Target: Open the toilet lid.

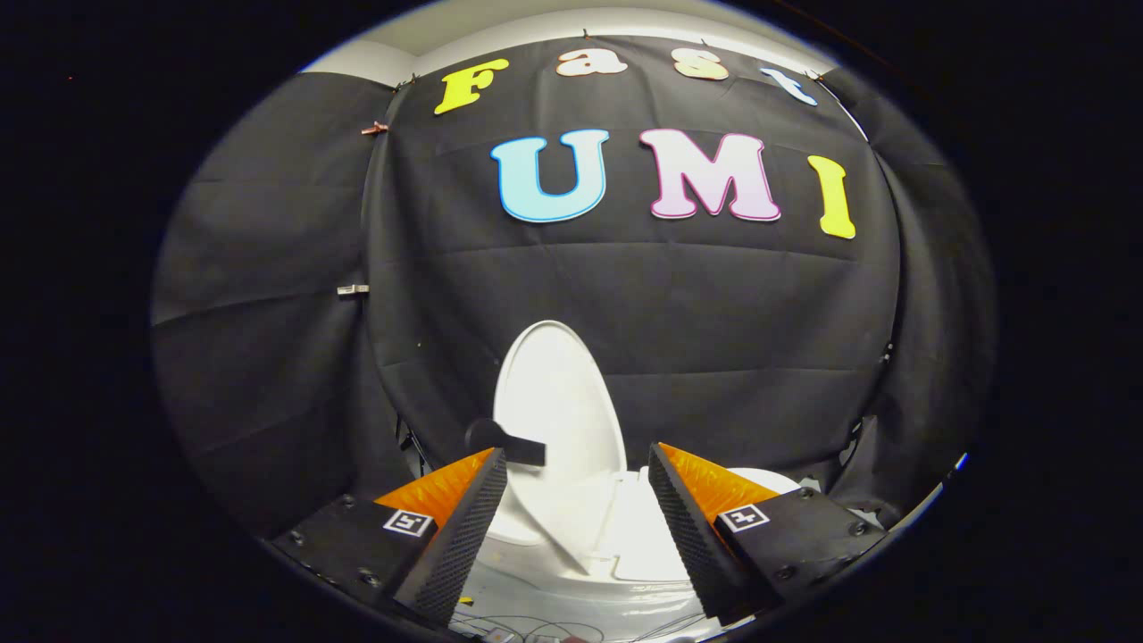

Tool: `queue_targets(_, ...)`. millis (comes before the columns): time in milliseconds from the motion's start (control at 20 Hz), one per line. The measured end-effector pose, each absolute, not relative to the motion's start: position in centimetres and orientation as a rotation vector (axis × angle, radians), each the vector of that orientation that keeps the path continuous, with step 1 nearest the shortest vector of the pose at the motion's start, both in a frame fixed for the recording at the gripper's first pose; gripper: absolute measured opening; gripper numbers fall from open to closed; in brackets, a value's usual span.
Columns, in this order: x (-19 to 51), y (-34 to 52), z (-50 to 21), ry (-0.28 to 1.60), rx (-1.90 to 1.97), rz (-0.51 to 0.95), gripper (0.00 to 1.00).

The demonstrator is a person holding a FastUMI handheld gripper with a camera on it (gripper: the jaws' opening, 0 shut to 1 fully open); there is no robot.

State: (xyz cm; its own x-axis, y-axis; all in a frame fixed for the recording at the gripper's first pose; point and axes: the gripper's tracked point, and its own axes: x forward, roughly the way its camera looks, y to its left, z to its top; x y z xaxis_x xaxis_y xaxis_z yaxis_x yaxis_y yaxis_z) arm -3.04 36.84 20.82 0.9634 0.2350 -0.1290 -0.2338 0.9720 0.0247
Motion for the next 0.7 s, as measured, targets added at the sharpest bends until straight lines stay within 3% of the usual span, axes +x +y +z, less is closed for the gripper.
queue_targets(700,-2.3,16.8,15.5,0.046,0.052,0.140,0.99)
